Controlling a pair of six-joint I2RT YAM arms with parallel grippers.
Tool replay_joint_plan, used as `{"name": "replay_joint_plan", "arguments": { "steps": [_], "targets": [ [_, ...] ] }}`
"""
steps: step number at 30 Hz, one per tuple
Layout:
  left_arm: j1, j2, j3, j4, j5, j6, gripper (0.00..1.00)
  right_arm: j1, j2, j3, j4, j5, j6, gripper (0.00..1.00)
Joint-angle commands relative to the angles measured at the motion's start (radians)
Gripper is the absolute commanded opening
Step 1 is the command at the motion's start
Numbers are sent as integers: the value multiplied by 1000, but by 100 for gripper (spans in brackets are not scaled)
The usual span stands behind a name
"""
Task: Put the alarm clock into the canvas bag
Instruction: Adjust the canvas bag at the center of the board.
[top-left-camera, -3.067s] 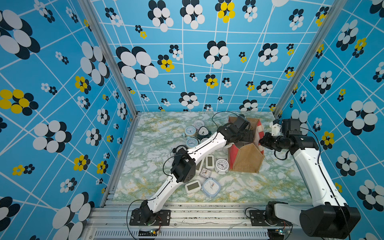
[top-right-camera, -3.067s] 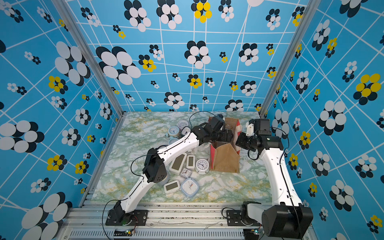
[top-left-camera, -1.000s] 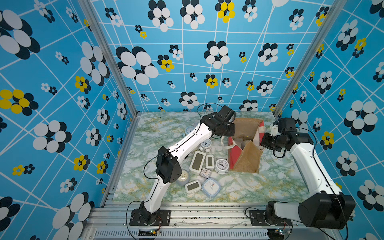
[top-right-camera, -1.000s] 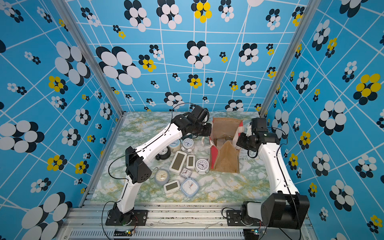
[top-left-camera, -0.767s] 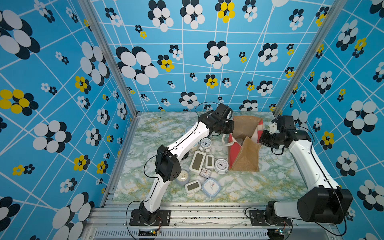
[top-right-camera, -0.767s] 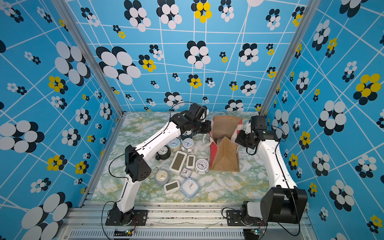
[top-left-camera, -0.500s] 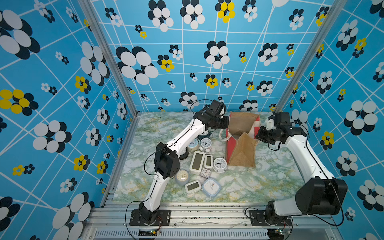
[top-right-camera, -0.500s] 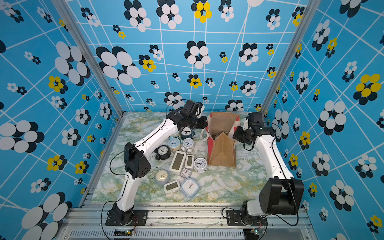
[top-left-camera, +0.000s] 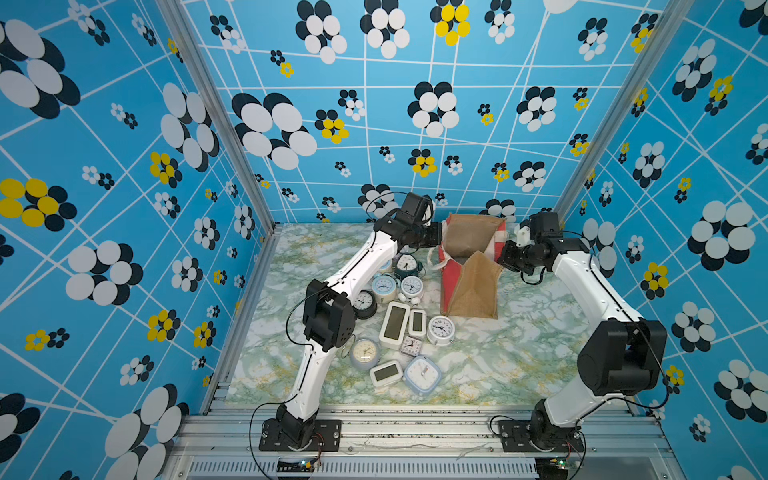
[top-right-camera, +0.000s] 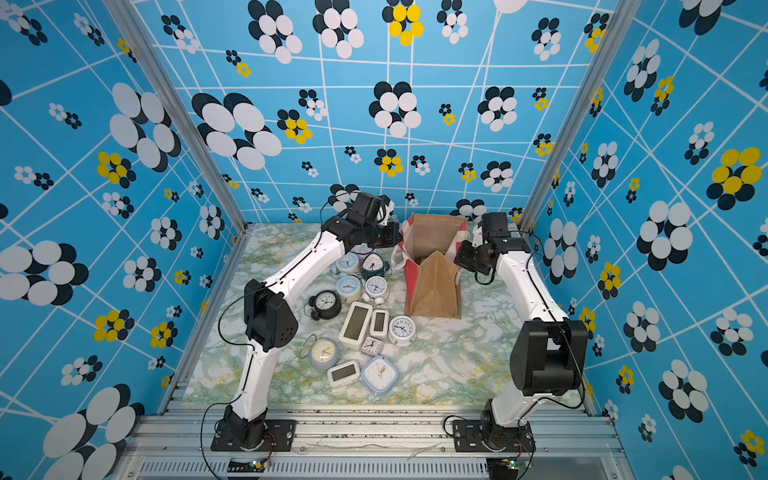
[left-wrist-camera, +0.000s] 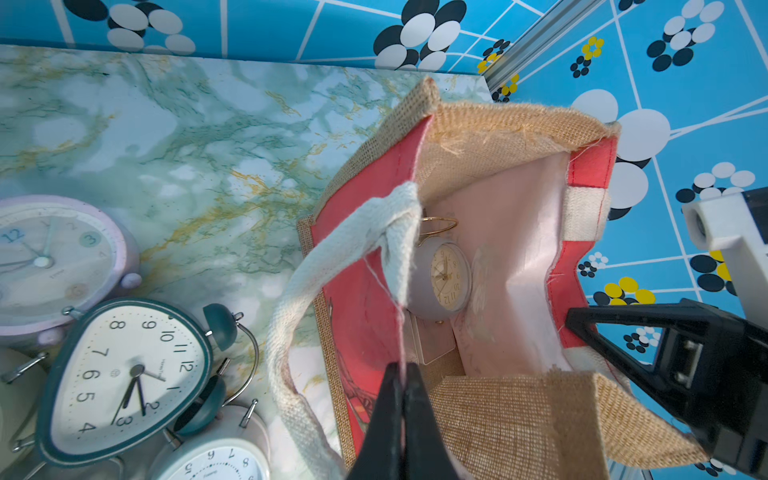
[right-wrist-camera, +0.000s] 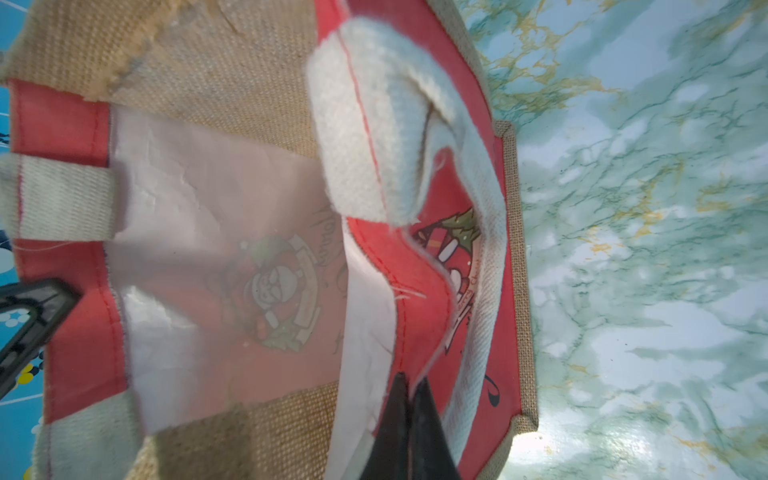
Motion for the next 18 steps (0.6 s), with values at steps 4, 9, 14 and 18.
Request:
{"name": "replay_joint_plan", "arguments": {
  "steps": [4, 9, 14, 18],
  "targets": [
    [19, -115, -126, 5, -9, 21, 0, 32, -19, -18, -11, -55, 13, 0],
    [24, -179, -196, -24, 6, 10, 0, 36, -80, -76, -44, -48, 13, 0],
    [17, -248, -254, -57, 25, -1, 0, 37, -144, -121, -100, -46, -1, 0],
    [-2, -277, -279, -100, 34, 0, 0, 37, -200, -148, -141, -18, -11, 0]
  ]
}}
